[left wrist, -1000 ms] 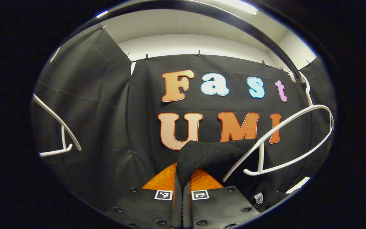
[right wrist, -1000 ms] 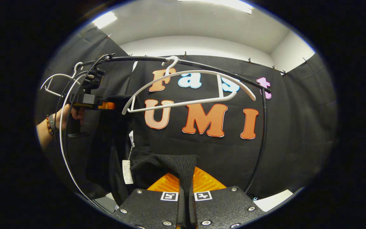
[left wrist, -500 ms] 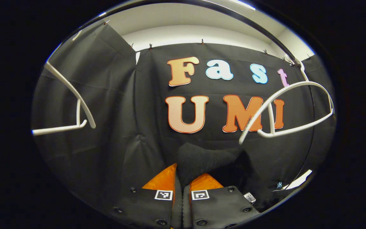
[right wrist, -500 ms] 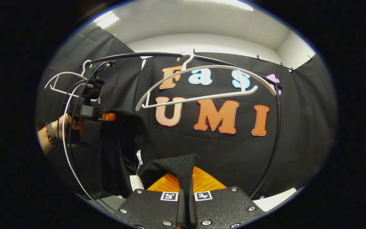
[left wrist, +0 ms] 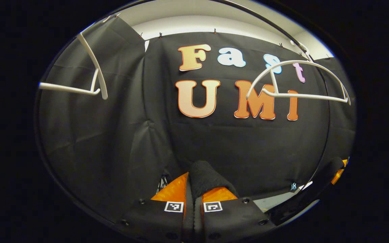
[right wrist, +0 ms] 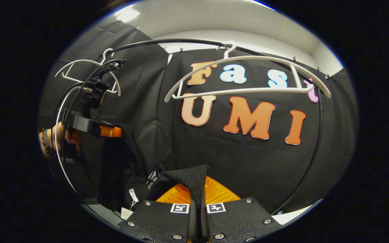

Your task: Grasp the clothes on the hanger with both hands and then place them into the laundry hamper below.

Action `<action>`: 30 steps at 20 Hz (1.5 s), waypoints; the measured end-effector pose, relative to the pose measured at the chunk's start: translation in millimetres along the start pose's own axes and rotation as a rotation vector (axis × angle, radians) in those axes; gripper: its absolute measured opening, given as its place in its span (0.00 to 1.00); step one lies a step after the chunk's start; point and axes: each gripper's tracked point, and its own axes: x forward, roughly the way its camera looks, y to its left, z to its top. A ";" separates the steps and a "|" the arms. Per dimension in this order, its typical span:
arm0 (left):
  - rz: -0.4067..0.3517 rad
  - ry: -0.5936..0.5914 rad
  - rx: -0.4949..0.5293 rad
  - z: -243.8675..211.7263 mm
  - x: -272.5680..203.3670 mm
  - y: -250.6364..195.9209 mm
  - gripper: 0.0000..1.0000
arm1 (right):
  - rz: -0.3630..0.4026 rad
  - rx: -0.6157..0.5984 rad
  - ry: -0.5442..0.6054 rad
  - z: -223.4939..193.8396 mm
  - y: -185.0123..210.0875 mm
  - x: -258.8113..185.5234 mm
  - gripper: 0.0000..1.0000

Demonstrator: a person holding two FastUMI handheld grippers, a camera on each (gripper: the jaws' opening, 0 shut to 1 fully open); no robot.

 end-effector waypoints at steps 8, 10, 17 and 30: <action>0.007 0.090 -0.009 -93.3 9.0 3.2 0.08 | 0.034 0.071 0.176 -89.0 34.2 48.7 0.05; 0.032 0.146 0.059 -137.7 12.6 7.6 0.07 | 0.011 0.089 0.292 -137.6 36.0 53.6 0.05; 0.004 0.422 0.072 -259.2 -0.5 -5.2 0.08 | 0.023 0.184 0.602 -268.9 72.1 53.7 0.06; 0.063 0.686 0.069 -335.8 -12.9 15.6 0.95 | 0.108 0.200 0.698 -308.6 111.9 43.8 0.75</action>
